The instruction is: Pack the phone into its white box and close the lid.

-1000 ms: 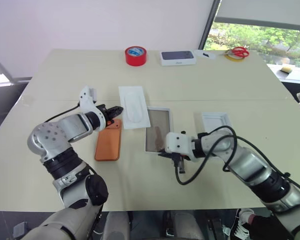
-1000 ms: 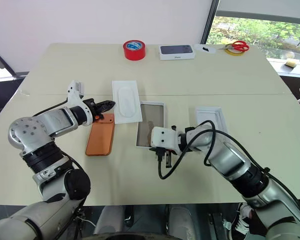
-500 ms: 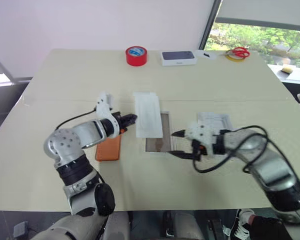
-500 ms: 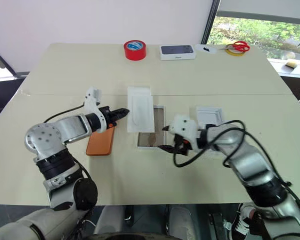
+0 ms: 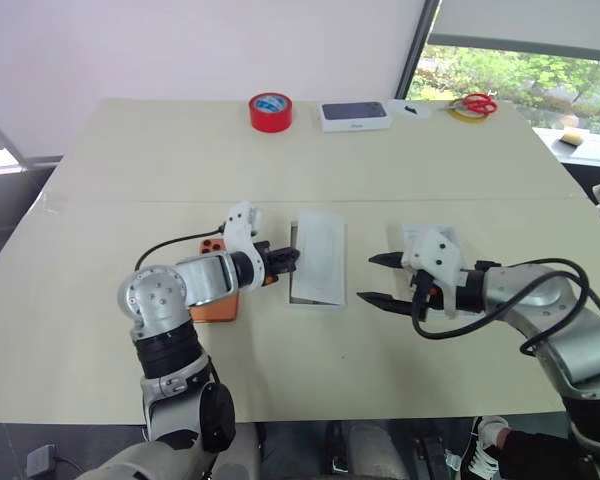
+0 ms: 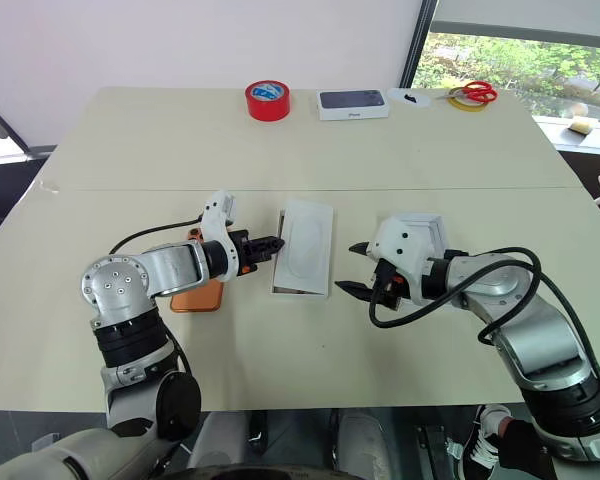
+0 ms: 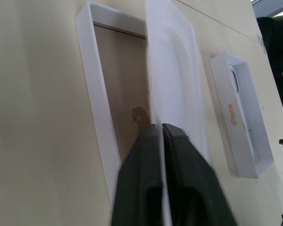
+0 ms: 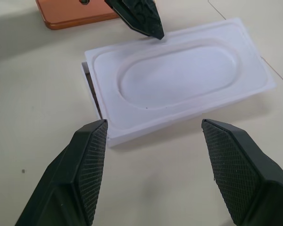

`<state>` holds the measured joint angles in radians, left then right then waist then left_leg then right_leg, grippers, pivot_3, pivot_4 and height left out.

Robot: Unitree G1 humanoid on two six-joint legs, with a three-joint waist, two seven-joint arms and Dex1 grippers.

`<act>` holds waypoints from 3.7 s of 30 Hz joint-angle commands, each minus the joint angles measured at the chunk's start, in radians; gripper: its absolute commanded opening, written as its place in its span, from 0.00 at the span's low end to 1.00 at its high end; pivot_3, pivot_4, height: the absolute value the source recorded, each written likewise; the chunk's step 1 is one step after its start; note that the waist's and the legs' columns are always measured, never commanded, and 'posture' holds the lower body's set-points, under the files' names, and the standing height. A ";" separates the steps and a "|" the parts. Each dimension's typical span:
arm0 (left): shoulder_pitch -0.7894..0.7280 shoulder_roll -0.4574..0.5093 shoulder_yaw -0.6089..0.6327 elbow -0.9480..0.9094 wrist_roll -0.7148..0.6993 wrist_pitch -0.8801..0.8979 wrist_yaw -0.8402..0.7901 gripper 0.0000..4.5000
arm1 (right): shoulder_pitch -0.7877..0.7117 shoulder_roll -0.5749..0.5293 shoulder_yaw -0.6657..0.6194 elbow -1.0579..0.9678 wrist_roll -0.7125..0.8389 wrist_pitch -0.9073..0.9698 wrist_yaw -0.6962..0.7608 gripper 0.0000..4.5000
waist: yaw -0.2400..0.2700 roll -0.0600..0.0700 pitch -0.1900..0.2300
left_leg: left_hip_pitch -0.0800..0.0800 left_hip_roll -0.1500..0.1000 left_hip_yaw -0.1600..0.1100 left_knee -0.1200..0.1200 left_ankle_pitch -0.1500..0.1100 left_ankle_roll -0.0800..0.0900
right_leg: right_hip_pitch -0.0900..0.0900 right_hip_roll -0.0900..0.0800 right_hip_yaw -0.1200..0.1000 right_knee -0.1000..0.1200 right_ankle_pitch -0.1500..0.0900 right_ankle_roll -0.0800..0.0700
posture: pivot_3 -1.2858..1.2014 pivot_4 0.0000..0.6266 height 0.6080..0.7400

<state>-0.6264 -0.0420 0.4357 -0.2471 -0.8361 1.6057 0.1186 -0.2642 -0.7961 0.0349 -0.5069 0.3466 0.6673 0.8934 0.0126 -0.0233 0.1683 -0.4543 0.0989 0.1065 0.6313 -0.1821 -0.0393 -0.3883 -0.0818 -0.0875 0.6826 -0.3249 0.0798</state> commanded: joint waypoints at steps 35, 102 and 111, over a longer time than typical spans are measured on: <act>0.498 0.827 -0.305 -0.227 0.269 -0.943 -0.878 0.62 | -0.445 0.401 0.431 0.476 -0.443 0.004 -0.316 0.01 | -0.025 0.002 0.000 | -0.005 0.001 0.003 -0.002 0.000 -0.001 | -0.007 0.000 0.000 0.000 0.000 -0.001 | 0.52 0.24 0.93; 0.472 0.820 -0.077 -0.051 0.180 -0.599 -0.647 1.00 | -0.449 0.545 0.445 0.336 -0.504 0.051 -0.245 0.00 | -0.031 0.003 0.000 | -0.005 0.002 0.002 -0.003 0.001 -0.001 | -0.009 0.001 0.000 0.002 0.000 -0.001 | 0.52 0.24 0.93; 0.378 0.739 -0.018 0.022 0.044 -0.190 -0.558 1.00 | -0.533 0.638 0.588 0.479 -0.521 0.056 -0.166 0.00 | -0.028 0.001 -0.001 | -0.005 0.002 0.002 -0.002 0.001 -0.001 | -0.007 0.000 0.000 0.002 0.000 -0.001 | 0.52 0.24 0.93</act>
<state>-0.2540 0.7193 0.4186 -0.2172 -0.7523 1.3504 -0.4402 -0.7713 -0.1742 0.6155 -0.0363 -0.1730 0.7331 0.7202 -0.0155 -0.0227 0.1670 -0.4591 0.1005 0.1081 0.6293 -0.1815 -0.0404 -0.3956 -0.0818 -0.0878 0.6845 -0.3247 0.0791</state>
